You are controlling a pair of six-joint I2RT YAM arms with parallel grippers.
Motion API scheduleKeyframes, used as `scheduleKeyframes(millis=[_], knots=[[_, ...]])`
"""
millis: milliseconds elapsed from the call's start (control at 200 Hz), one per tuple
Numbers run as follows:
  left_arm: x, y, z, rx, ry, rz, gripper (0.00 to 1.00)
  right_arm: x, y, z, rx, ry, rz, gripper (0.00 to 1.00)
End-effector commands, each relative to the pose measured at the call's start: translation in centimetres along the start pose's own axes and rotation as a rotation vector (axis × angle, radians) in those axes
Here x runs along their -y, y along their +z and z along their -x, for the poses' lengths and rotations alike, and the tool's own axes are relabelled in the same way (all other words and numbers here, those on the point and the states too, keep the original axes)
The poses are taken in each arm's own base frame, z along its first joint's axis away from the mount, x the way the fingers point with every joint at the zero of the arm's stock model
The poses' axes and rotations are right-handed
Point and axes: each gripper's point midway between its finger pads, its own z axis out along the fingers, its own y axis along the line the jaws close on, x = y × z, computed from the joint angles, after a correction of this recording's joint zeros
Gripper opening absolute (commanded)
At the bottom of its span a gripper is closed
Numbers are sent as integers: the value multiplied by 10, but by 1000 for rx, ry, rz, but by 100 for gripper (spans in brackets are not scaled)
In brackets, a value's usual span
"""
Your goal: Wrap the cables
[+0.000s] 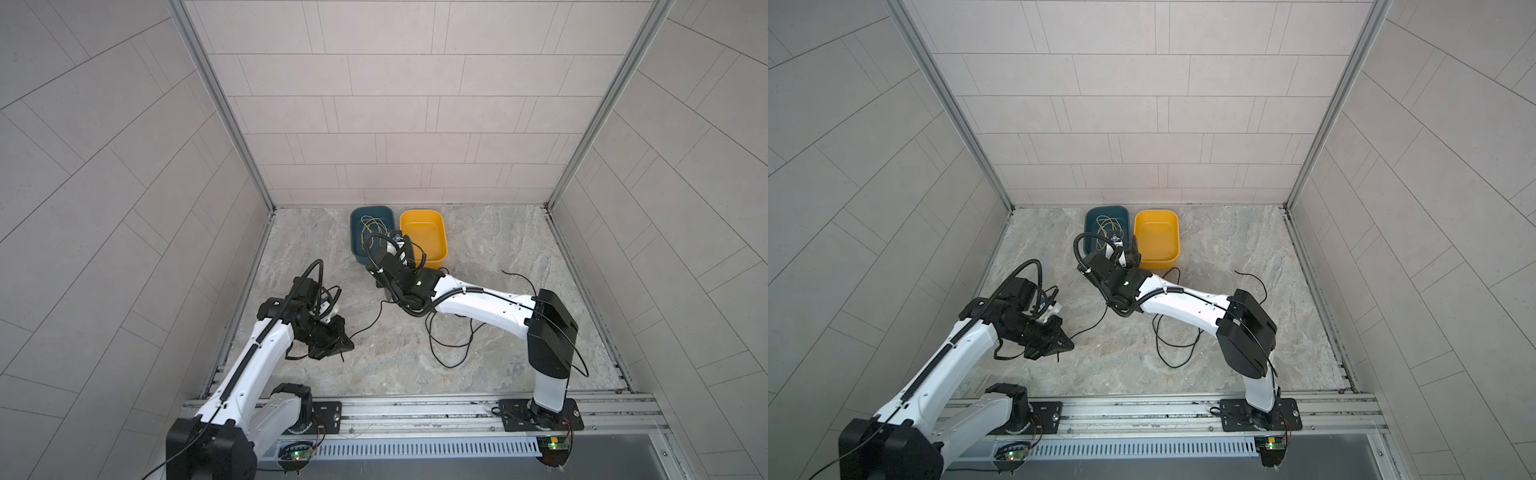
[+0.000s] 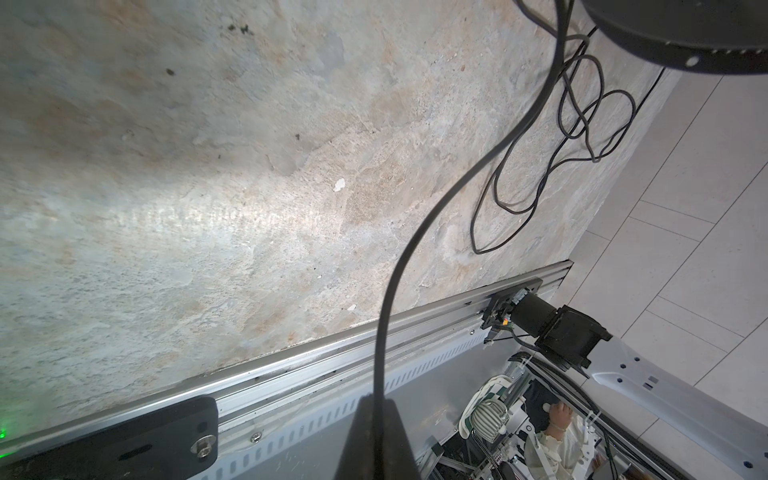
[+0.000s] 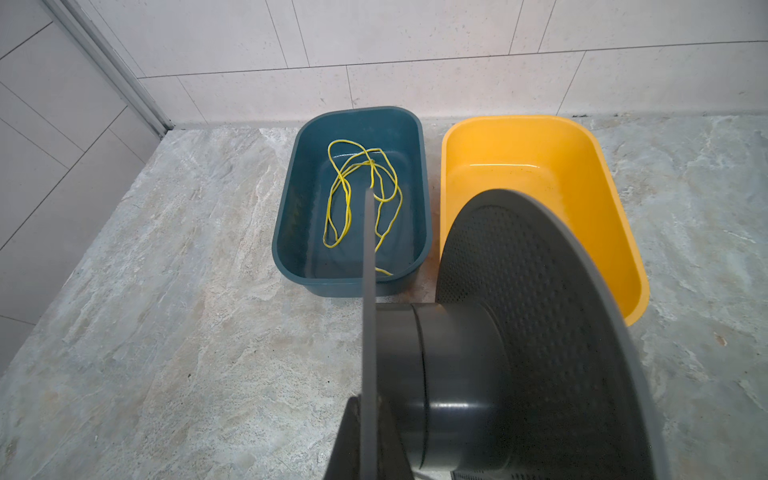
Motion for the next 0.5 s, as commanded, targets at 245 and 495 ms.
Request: scheduleKeyframes(millis=[245, 495], knots=[[5, -6, -2, 0, 27, -1, 0, -7, 21, 12, 76, 34, -69, 0], [8, -6, -1, -4, 26, -17, 0, -12, 32, 7, 63, 22, -58, 3]])
